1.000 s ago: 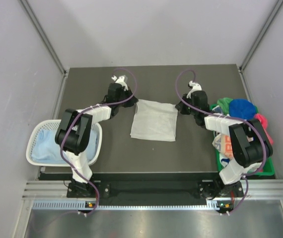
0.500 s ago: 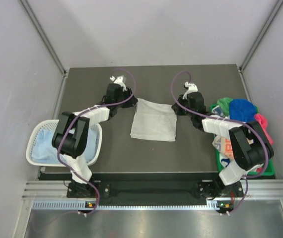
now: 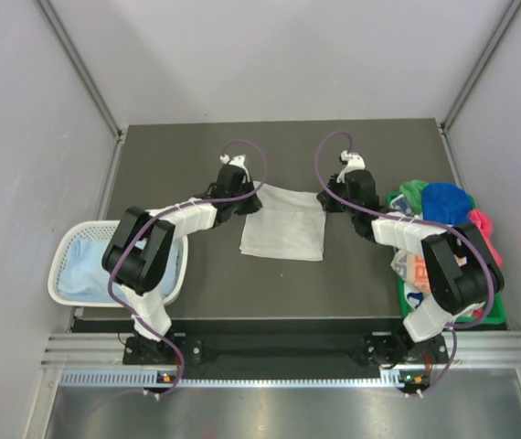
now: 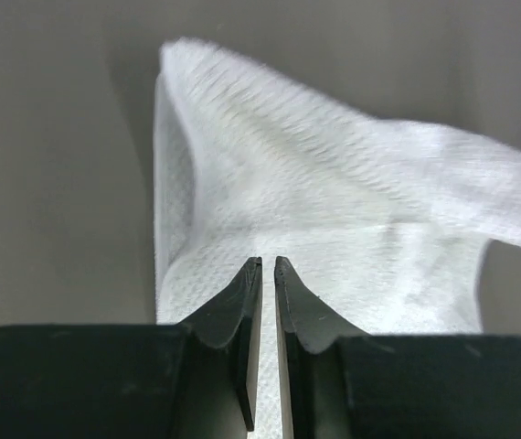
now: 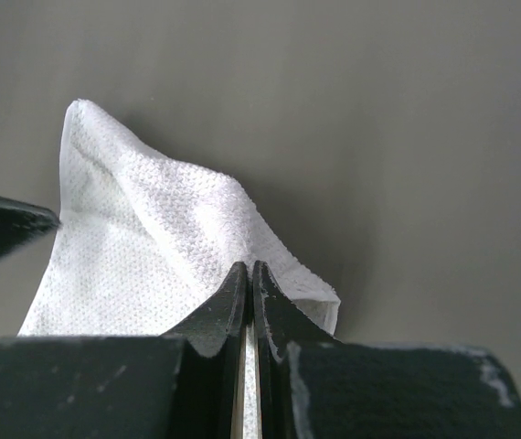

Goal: Fold and stack the towels
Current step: Fold the towel

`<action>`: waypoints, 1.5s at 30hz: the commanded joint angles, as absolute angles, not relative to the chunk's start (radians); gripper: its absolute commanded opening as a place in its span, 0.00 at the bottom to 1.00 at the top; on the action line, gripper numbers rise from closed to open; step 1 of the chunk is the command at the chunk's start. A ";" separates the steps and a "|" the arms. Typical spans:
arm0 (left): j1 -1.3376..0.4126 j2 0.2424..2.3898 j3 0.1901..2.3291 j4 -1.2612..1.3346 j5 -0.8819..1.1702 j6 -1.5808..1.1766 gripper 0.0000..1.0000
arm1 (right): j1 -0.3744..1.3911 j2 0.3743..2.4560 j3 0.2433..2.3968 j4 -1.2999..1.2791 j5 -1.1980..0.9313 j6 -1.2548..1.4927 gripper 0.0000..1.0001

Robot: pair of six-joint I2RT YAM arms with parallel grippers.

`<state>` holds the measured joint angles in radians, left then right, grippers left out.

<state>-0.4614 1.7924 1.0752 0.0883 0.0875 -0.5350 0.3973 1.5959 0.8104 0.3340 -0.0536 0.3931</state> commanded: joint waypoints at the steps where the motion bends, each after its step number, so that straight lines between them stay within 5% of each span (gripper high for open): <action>1: -0.463 1.841 1.091 0.040 -0.038 -0.612 0.15 | 0.408 1.545 0.812 0.385 -0.054 0.387 0.00; 27: -0.431 1.853 1.031 0.146 -0.146 -0.919 0.15 | 0.440 1.384 0.597 0.482 -0.118 0.431 0.00; 45: -0.373 1.648 0.900 0.111 -0.216 -0.993 0.18 | 0.469 1.319 0.472 0.506 -0.095 0.488 0.03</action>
<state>-0.3801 1.7252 0.9070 0.1371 -0.1558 -0.9890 0.4534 1.3426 0.4774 0.4469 -0.1059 0.4767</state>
